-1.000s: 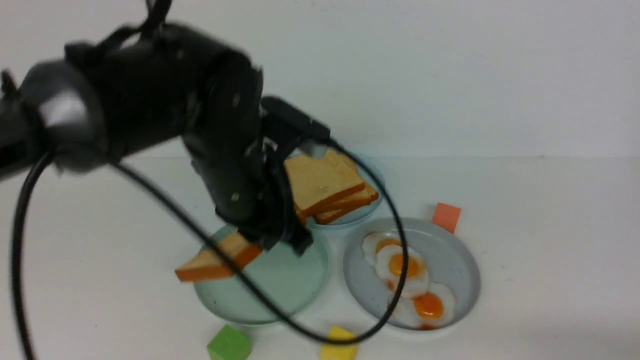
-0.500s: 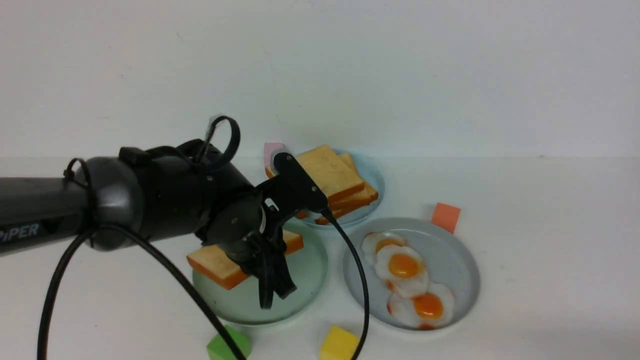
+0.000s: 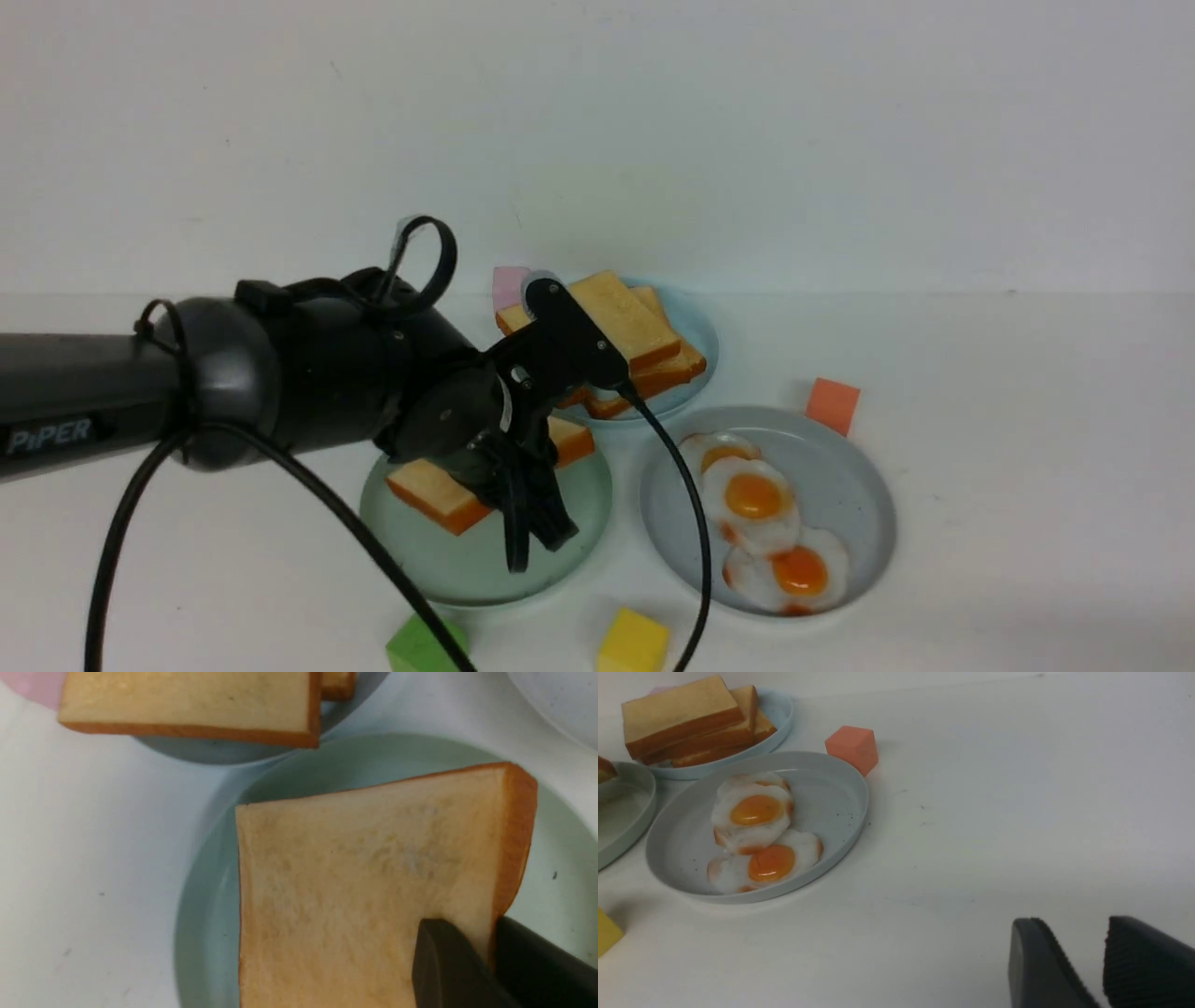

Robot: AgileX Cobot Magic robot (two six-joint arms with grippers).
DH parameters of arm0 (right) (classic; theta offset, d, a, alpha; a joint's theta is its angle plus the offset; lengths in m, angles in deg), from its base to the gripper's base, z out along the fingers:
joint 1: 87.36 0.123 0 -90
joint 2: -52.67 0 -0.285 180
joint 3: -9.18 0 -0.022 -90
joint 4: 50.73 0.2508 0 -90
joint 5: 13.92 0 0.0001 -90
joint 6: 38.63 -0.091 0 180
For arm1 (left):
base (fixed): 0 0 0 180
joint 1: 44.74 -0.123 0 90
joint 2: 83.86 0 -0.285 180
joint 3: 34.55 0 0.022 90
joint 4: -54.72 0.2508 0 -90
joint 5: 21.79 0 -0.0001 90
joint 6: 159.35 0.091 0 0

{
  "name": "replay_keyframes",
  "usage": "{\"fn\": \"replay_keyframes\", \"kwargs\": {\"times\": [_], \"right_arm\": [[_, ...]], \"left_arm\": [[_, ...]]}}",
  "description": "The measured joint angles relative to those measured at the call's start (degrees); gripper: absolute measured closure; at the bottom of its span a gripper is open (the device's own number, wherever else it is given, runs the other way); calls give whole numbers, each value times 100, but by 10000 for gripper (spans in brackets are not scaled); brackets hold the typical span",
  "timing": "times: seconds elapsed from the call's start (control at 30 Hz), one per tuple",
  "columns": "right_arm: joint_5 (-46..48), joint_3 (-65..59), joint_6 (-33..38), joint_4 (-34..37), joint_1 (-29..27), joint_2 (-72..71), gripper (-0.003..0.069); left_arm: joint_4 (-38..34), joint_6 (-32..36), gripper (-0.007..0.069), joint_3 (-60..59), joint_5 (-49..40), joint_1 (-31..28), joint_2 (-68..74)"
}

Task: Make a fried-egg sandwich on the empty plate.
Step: Use the left arm to put a slice of bread into the empty plate in the middle

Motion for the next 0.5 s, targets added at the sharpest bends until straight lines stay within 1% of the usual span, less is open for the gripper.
{"fn": "replay_keyframes", "kwargs": {"times": [0.07,0.13,0.17,0.2,0.23,0.3,0.33,0.37,0.43,0.47,0.5], "right_arm": [[0,0,0,0,0,0,418],[0,0,0,0,0,0,418],[0,0,0,0,0,0,418],[0,0,0,0,0,0,418],[0,0,0,0,0,0,418],[0,0,0,0,0,0,418],[0,0,0,0,0,0,418],[0,0,0,0,0,0,418],[0,0,0,0,0,0,418],[0,0,0,0,0,0,418],[0,0,0,0,0,0,418]], "left_arm": [[-5,0,520,0,-14,0,78],[-5,6,482,0,-29,0,131],[-5,6,478,0,-29,0,127],[14,6,449,0,-24,0,145],[23,6,440,0,-24,0,149],[123,6,379,0,-36,0,150],[136,6,374,0,-36,0,150],[186,6,334,0,-36,0,150],[217,6,301,0,-36,0,150],[219,6,298,0,-36,0,150],[224,6,275,0,-36,0,150]]}}
